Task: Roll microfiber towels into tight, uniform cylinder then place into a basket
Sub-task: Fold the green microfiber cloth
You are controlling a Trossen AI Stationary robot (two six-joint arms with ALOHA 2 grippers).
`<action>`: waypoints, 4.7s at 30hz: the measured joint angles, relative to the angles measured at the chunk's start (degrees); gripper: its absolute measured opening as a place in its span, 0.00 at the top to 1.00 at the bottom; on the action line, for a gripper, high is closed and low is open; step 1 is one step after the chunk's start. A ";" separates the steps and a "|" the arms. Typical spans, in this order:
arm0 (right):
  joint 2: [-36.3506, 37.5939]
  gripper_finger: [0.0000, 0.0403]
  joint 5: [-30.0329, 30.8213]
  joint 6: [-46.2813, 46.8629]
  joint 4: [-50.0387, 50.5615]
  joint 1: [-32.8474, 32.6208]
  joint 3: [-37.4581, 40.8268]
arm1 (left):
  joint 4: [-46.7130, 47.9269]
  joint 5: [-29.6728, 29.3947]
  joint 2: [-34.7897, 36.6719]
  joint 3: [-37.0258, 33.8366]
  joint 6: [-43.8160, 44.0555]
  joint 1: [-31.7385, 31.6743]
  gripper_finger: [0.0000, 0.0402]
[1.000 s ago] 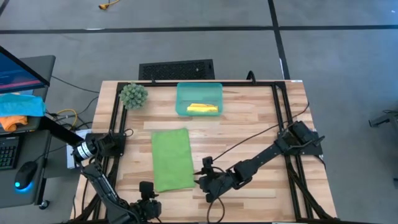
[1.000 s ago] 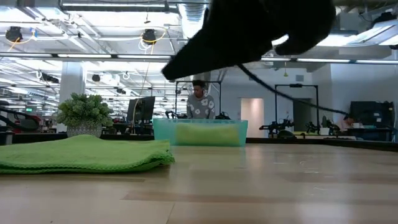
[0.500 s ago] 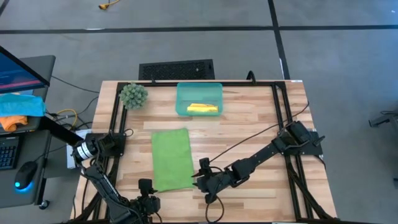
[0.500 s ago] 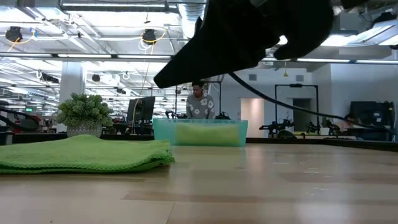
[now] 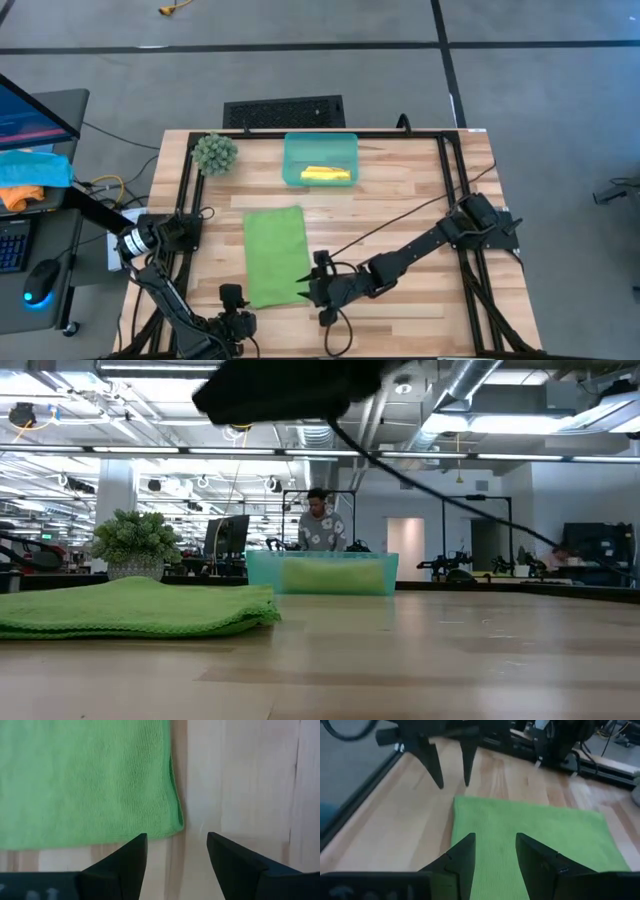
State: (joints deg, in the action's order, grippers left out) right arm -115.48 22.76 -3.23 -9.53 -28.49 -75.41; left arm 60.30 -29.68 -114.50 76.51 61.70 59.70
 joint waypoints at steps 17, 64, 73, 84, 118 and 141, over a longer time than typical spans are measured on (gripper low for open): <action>0.09 0.59 0.24 0.57 25.14 -4.75 -15.21 | 0.68 0.87 0.07 0.04 0.23 -0.01 0.50; 9.35 0.59 1.47 -2.90 23.37 -8.85 -5.98 | -3.13 -3.26 0.09 0.07 -2.24 -0.73 0.50; 9.37 0.59 -0.46 -4.35 14.36 -7.84 -1.10 | -3.50 -4.47 0.09 0.07 -4.95 -1.82 0.50; 9.31 0.59 -0.55 -4.35 3.13 -6.97 5.87 | -3.25 -4.48 0.09 0.07 -5.01 -2.01 0.50; -0.17 0.59 -4.94 -4.78 -2.95 -1.95 5.83 | -2.88 -4.94 0.09 0.07 -7.65 -3.45 0.50; -0.13 0.59 -4.96 -1.97 -1.49 -1.73 6.05 | -3.98 -3.20 0.07 -4.54 -3.45 -2.91 0.50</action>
State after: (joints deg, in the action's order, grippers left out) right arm -115.61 17.80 -5.20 -11.02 -30.22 -69.36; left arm 56.32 -32.88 -114.43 71.97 58.25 56.80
